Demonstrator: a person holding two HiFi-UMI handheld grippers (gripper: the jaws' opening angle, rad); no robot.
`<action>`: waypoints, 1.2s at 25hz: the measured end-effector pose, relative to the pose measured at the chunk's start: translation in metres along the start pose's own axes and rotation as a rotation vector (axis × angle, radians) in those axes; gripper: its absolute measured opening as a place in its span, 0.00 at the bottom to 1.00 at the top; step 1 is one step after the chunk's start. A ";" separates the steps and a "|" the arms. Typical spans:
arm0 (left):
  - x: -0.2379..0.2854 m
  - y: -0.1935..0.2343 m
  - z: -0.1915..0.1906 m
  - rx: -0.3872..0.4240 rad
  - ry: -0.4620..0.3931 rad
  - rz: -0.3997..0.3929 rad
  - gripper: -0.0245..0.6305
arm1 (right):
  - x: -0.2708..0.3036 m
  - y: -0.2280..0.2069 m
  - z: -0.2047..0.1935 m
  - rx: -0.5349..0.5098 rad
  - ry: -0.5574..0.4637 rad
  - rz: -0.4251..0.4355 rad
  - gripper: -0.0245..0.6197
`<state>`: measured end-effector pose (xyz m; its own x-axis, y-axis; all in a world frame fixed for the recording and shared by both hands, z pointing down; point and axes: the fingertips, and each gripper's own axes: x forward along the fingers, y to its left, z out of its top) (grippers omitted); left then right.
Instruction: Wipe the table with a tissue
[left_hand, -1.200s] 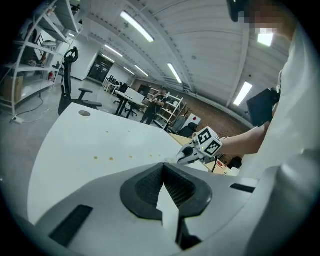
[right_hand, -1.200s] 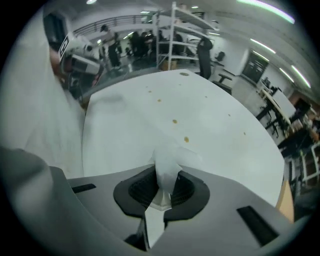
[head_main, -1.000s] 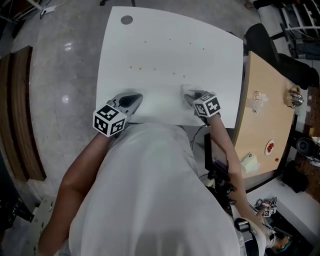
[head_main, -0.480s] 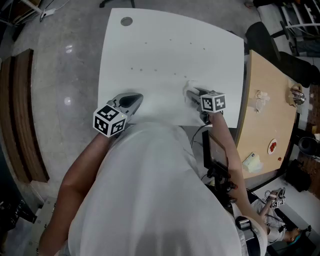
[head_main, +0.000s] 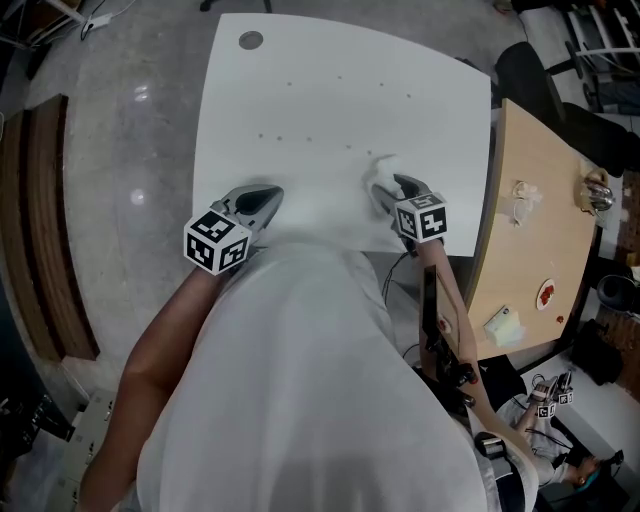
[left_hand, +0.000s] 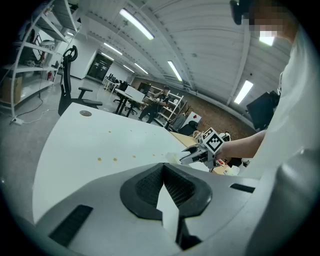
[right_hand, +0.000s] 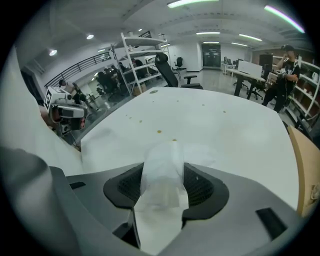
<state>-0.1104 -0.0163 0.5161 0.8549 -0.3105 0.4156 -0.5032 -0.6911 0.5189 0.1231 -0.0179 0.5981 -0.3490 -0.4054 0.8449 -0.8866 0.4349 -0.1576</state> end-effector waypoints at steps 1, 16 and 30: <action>0.000 0.000 0.000 0.001 0.002 -0.001 0.05 | -0.001 0.002 0.000 0.002 -0.012 0.009 0.36; -0.004 -0.002 -0.003 0.008 0.007 0.035 0.05 | 0.008 -0.048 0.037 -0.412 0.058 -0.181 0.10; -0.022 0.002 -0.015 -0.060 -0.036 0.134 0.05 | 0.055 -0.040 0.035 -1.133 0.435 -0.276 0.09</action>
<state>-0.1325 -0.0011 0.5197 0.7830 -0.4215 0.4575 -0.6189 -0.6018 0.5048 0.1285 -0.0863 0.6331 0.1286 -0.3877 0.9128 -0.0776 0.9136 0.3990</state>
